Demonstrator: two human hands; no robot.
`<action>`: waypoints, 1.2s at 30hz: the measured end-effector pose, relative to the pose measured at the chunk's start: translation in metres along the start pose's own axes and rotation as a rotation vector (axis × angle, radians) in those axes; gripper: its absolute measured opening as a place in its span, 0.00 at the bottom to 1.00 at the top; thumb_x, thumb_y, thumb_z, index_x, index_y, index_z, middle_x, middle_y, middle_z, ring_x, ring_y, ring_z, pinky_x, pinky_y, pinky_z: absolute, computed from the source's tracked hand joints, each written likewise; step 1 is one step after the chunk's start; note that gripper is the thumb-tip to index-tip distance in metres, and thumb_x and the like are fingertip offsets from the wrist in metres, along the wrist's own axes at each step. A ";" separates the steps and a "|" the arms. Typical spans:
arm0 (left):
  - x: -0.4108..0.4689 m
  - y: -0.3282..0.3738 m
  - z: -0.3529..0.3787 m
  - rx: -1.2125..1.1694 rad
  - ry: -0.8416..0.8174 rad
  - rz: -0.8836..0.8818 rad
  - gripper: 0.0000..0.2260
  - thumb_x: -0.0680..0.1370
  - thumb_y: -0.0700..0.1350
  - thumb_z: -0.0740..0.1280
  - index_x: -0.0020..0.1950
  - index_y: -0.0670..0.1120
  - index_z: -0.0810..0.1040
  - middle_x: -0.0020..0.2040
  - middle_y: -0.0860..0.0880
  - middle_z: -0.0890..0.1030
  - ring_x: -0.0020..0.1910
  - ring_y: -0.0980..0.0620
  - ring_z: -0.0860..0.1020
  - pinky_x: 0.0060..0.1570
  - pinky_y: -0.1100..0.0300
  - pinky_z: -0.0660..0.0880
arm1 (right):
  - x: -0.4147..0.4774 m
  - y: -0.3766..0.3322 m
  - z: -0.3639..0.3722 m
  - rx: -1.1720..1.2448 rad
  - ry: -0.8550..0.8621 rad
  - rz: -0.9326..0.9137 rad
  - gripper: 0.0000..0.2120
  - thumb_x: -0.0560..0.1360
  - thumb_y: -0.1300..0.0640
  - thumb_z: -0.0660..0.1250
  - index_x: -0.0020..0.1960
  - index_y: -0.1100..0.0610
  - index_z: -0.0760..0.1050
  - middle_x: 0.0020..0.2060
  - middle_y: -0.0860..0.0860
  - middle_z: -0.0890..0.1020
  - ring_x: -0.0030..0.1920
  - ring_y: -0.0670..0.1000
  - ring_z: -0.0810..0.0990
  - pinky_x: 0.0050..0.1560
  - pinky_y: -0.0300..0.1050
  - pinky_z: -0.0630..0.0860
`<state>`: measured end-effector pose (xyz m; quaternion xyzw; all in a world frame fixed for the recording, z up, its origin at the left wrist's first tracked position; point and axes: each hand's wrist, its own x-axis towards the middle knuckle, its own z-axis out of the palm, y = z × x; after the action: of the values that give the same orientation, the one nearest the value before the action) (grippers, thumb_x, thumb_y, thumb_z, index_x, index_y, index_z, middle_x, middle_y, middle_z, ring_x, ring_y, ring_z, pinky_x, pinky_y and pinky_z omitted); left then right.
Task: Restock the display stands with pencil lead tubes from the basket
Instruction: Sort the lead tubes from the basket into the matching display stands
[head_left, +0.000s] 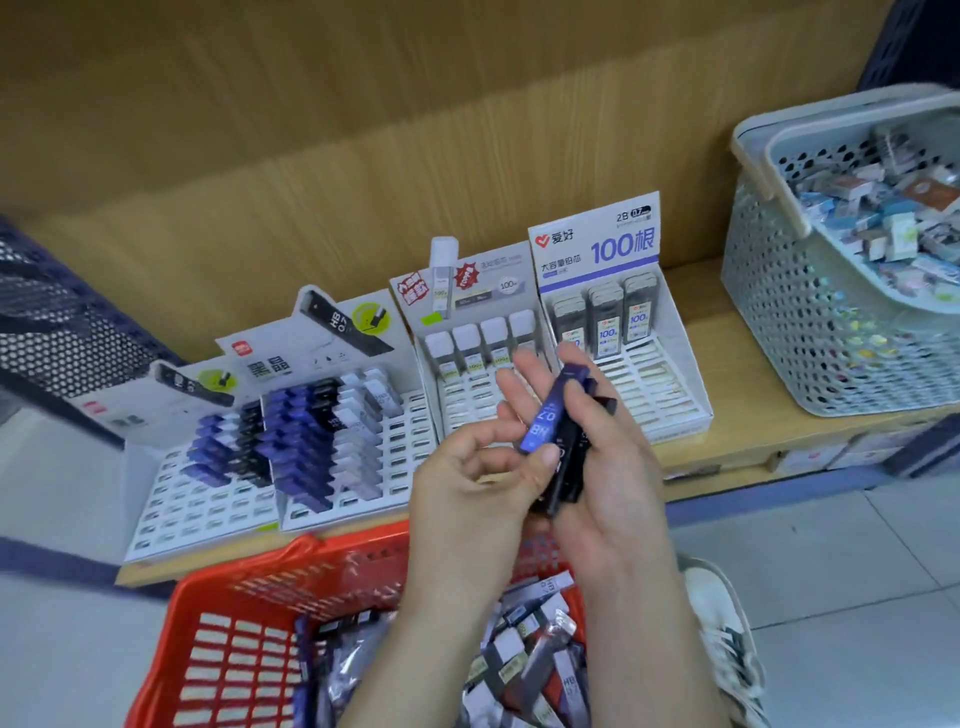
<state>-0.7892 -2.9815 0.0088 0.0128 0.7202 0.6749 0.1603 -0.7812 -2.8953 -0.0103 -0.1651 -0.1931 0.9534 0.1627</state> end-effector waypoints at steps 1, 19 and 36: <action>-0.004 0.001 -0.004 -0.021 0.017 0.007 0.07 0.71 0.37 0.74 0.46 0.44 0.80 0.36 0.46 0.83 0.33 0.53 0.79 0.32 0.62 0.77 | -0.003 0.003 0.003 -0.018 -0.029 0.020 0.13 0.82 0.63 0.56 0.63 0.57 0.74 0.55 0.60 0.84 0.54 0.57 0.84 0.50 0.49 0.82; -0.020 0.006 -0.089 -0.033 0.229 0.139 0.11 0.75 0.36 0.69 0.51 0.50 0.83 0.43 0.48 0.84 0.42 0.54 0.82 0.47 0.60 0.80 | -0.014 0.046 0.010 -0.617 -0.229 0.202 0.05 0.74 0.59 0.69 0.43 0.55 0.74 0.30 0.52 0.67 0.24 0.47 0.62 0.23 0.35 0.60; 0.014 -0.006 -0.235 0.315 0.473 0.097 0.06 0.76 0.36 0.69 0.48 0.46 0.81 0.42 0.47 0.83 0.41 0.52 0.79 0.45 0.62 0.74 | -0.015 0.099 0.016 0.205 0.097 0.431 0.23 0.77 0.73 0.54 0.70 0.61 0.68 0.57 0.67 0.80 0.47 0.56 0.84 0.39 0.48 0.84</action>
<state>-0.8599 -3.2065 0.0086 -0.0859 0.8321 0.5458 -0.0486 -0.7983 -2.9924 -0.0347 -0.2308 -0.0474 0.9717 -0.0193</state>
